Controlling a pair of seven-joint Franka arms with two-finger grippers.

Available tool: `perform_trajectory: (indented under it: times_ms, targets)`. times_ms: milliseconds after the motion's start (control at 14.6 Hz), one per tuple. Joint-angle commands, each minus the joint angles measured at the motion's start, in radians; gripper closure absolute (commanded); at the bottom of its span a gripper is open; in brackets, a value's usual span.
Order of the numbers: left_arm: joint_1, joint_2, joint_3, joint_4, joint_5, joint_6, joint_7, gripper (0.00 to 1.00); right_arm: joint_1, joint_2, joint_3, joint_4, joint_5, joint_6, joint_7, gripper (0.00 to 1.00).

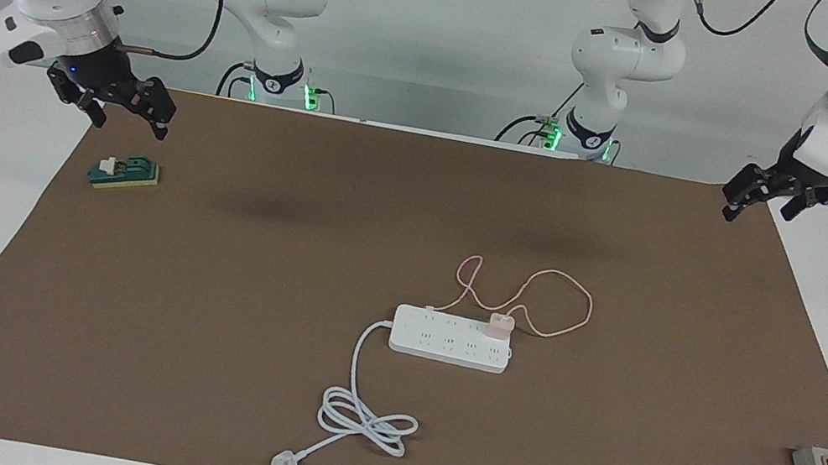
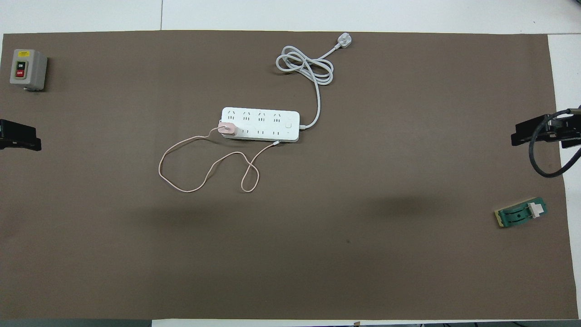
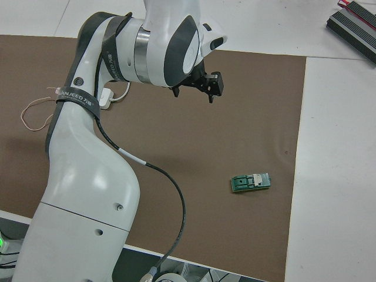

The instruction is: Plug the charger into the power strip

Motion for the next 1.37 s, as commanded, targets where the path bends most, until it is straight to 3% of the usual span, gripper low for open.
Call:
perform_trajectory:
  times_ms: [0, 411, 1301]
  targets:
    - [-0.019, -0.02, 0.0, -0.016, -0.002, -0.014, -0.015, 0.0, -0.007, -0.012, 0.003, -0.012, 0.014, -0.012, -0.008, 0.0]
    - [-0.019, 0.019, -0.009, 0.046, -0.008, -0.077, -0.023, 0.0, -0.007, -0.012, 0.003, -0.012, 0.014, -0.012, -0.009, 0.0]
    - [-0.019, 0.016, -0.015, 0.045, -0.075, -0.072, 0.019, 0.0, -0.007, -0.012, 0.003, -0.012, 0.013, -0.012, -0.009, 0.0]
